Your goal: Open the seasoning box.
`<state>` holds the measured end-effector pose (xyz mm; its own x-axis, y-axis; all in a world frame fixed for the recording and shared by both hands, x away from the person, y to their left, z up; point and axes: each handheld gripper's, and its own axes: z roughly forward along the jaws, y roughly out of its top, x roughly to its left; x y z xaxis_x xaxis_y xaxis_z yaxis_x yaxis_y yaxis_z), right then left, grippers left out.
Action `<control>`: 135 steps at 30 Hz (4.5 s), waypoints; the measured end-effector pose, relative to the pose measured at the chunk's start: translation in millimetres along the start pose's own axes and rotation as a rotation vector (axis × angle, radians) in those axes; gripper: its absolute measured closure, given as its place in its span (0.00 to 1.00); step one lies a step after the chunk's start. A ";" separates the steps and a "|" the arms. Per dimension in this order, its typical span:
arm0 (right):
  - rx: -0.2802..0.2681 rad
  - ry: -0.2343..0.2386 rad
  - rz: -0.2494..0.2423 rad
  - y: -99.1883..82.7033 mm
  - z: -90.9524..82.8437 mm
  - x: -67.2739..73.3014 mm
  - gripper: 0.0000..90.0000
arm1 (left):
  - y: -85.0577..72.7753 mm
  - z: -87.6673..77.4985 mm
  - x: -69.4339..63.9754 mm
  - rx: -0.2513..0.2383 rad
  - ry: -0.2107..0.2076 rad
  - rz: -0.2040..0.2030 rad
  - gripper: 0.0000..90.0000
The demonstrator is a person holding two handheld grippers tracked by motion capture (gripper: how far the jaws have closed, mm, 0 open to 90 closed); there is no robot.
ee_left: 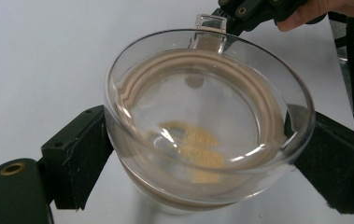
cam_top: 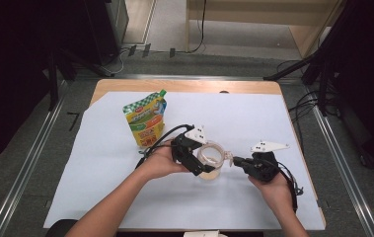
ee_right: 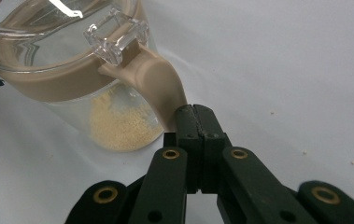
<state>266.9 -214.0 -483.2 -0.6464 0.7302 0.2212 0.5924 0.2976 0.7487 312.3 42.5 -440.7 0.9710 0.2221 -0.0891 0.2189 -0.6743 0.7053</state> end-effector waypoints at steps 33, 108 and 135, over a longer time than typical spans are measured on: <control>-0.001 -0.002 -0.014 0.3 -2.5 2.1 1.00 | 16.6 -9.9 -1.7 -0.001 -0.021 0.021 0.15; -0.017 0.004 -0.002 -4.8 -13.2 6.9 0.99 | 57.9 -8.3 -18.0 -0.041 -0.225 -0.066 0.62; 0.002 0.140 -0.084 -14.5 -20.5 74.0 0.69 | 1.7 -74.0 12.3 -0.104 -0.116 -0.206 0.53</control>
<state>200.7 -176.9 -464.9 -0.7545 0.6096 0.2431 0.5342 0.3554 0.7670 317.5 96.2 -388.5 0.9128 0.2612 -0.3140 0.4079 -0.5454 0.7322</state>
